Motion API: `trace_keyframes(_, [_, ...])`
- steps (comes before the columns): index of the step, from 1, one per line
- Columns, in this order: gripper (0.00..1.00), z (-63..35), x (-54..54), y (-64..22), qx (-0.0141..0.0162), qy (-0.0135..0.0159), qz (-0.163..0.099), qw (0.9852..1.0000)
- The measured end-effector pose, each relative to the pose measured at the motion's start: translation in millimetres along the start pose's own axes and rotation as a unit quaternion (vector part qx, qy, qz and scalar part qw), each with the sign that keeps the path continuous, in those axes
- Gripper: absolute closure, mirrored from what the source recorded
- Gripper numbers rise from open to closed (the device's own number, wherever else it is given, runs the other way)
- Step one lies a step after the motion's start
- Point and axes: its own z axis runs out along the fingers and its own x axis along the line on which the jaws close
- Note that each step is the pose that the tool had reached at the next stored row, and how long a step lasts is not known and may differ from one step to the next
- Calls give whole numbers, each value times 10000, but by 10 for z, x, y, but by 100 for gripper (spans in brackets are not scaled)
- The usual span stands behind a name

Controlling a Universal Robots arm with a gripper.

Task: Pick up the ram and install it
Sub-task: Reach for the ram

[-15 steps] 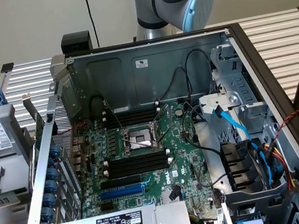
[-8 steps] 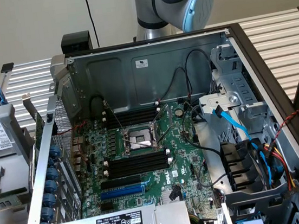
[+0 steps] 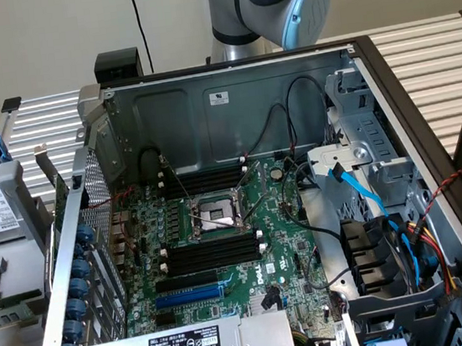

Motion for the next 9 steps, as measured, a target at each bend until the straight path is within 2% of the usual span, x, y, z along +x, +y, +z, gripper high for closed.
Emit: trace_keyframes(9, [88, 9, 0, 0, -13, -1, 0, 10000])
